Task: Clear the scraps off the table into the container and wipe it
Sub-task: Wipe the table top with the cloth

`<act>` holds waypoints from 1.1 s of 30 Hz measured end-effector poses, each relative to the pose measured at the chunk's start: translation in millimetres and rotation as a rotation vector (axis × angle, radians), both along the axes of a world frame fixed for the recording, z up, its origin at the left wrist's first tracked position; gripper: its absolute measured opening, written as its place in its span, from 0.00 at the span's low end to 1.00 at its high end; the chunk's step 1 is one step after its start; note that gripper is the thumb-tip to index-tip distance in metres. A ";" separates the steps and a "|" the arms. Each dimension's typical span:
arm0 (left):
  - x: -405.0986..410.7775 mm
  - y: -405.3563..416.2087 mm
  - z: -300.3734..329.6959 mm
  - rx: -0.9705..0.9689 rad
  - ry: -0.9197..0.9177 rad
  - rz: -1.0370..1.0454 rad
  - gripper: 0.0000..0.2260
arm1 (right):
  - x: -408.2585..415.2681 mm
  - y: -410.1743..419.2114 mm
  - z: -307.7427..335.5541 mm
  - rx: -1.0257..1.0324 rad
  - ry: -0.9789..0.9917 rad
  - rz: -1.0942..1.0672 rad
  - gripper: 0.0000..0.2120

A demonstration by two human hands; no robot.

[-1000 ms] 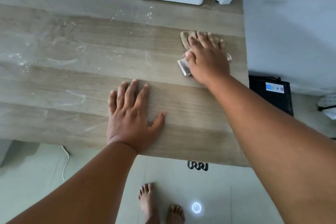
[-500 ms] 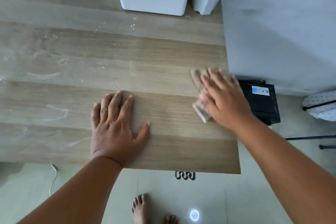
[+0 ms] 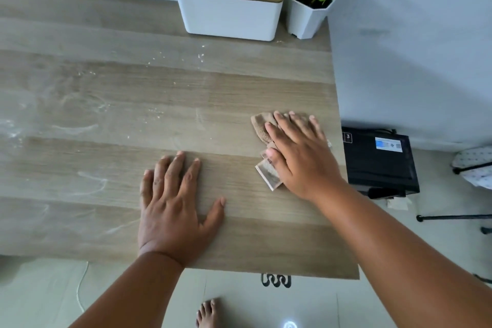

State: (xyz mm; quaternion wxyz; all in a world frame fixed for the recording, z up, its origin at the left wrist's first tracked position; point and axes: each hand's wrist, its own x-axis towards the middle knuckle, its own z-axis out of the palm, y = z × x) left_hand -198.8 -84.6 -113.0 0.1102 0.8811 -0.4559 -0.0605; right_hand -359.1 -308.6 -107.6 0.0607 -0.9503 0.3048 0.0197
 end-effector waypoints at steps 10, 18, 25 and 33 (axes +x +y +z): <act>3.7 0.9 -8.8 -0.030 -0.023 -0.003 0.38 | 85.9 -126.2 7.2 -0.057 -0.062 -0.532 0.26; 3.6 1.7 -9.1 -0.026 -0.019 -0.003 0.38 | 56.9 -74.5 0.4 -0.061 -0.091 -0.404 0.25; 4.1 -0.4 -6.8 -0.014 -0.021 -0.005 0.38 | 78.6 -83.3 1.2 -0.085 -0.051 -0.467 0.26; 2.8 -0.3 -2.2 0.037 0.003 -0.001 0.38 | 87.8 -61.7 2.4 -0.001 -0.095 -0.350 0.25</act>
